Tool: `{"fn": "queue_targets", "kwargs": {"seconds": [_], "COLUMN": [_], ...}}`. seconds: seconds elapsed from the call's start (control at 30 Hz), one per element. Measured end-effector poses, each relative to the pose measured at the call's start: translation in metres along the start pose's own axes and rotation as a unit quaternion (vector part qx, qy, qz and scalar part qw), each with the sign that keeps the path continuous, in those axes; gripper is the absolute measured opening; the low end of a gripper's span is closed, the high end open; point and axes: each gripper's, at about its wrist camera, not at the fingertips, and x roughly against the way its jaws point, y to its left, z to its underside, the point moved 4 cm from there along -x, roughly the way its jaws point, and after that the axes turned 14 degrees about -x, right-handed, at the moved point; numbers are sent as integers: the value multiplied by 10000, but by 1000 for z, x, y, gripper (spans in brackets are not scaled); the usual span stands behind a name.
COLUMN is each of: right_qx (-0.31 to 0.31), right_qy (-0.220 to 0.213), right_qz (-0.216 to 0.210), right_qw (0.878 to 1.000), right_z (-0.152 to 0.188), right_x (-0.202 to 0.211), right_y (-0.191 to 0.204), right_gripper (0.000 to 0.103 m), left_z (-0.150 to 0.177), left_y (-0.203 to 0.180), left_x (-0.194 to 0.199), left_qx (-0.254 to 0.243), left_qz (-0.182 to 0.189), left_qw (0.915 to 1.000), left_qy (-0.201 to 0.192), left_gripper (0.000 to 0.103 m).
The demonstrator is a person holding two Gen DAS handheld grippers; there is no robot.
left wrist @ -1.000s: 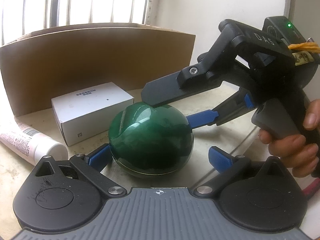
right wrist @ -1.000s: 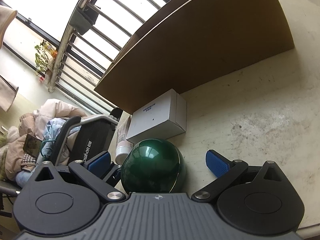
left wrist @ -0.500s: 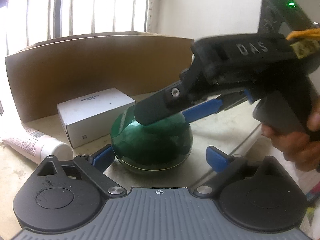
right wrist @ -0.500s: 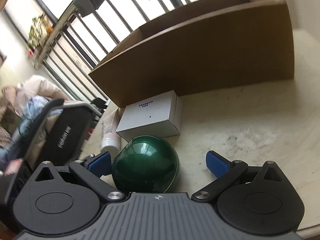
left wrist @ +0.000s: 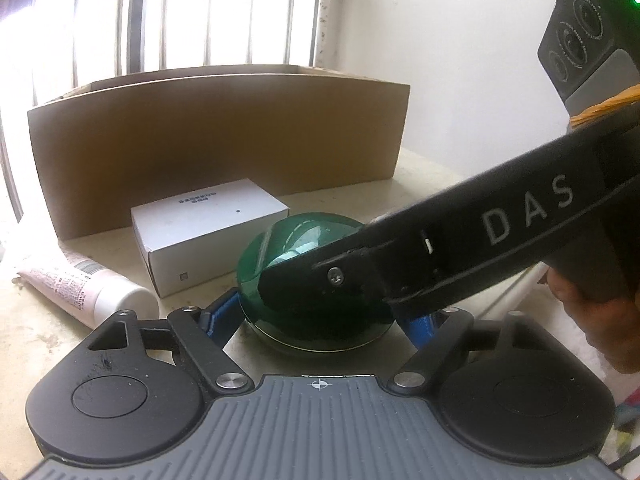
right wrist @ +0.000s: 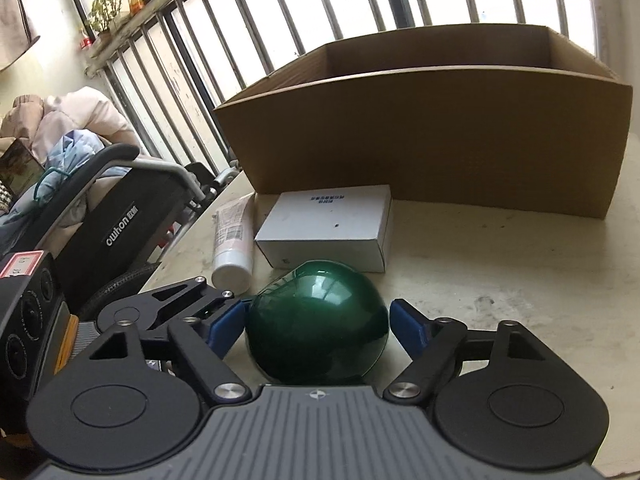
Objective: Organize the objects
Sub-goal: 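Close the right gripper on the green ball and hold it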
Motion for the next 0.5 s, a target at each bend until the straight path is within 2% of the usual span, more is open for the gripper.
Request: {"fn": "queue_targets", "kwargs": {"seconds": [0.23,0.5], "right_qx": [30,-37], "right_qy": [36,104], "right_qz": [34,15], "right_qw": [10000,9999], "right_z": [8,8], "right_x": [13,16], "right_y": [-3,-7], "right_gripper": [82,82], "left_z": [2,2], "left_y": [-16,-21], "left_x": [15,-1], "left_qx": [-131,-381], "left_qz": [131,179], "left_qw": [9998,9991], "left_qy": [-39,90], "left_gripper": [81,83]}}
